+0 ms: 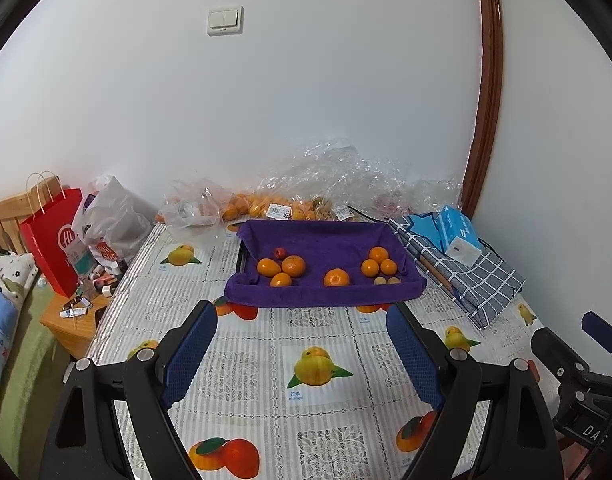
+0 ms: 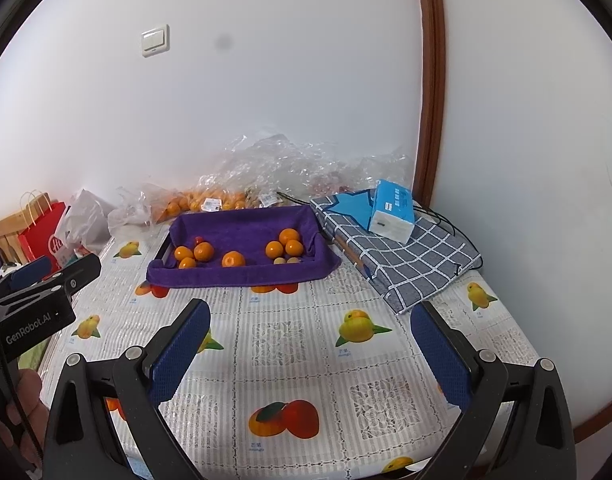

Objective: Organize fruits

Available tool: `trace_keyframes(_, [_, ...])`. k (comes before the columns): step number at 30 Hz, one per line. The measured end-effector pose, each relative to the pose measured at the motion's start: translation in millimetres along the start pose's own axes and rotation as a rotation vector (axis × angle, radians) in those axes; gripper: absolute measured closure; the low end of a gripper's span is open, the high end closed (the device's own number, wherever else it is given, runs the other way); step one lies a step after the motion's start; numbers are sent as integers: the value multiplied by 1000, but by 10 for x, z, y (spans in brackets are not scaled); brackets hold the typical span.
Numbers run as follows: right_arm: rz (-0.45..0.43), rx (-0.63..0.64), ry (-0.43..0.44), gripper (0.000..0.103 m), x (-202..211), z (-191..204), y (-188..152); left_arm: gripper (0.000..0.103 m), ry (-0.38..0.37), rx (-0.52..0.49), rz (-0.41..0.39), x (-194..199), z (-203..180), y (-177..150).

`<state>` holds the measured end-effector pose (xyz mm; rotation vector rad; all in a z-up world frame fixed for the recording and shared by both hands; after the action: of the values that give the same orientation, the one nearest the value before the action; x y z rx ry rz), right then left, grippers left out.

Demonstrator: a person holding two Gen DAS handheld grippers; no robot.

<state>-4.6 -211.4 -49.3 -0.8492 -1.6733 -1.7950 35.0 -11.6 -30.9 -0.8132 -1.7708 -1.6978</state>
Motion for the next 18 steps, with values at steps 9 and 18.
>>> trace_keyframes(9, [-2, 2, 4, 4, 6, 7, -30, 17, 2, 6, -1, 24, 15, -18])
trace_keyframes(18, [-3, 3, 10, 4, -6, 23, -40, 17, 5, 7, -3, 48, -18, -40])
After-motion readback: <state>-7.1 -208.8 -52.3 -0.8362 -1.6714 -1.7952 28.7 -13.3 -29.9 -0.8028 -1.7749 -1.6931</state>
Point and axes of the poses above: each gripper's, at about its wrist camera, not at the fingertips, and x roughly against the way its jaws point, z to its left, y to its top, the point moved 3 cm from there along -x, roughly the way its jaws point, and after that the axes turned 15 degrees about z, right-handed, at the moved point
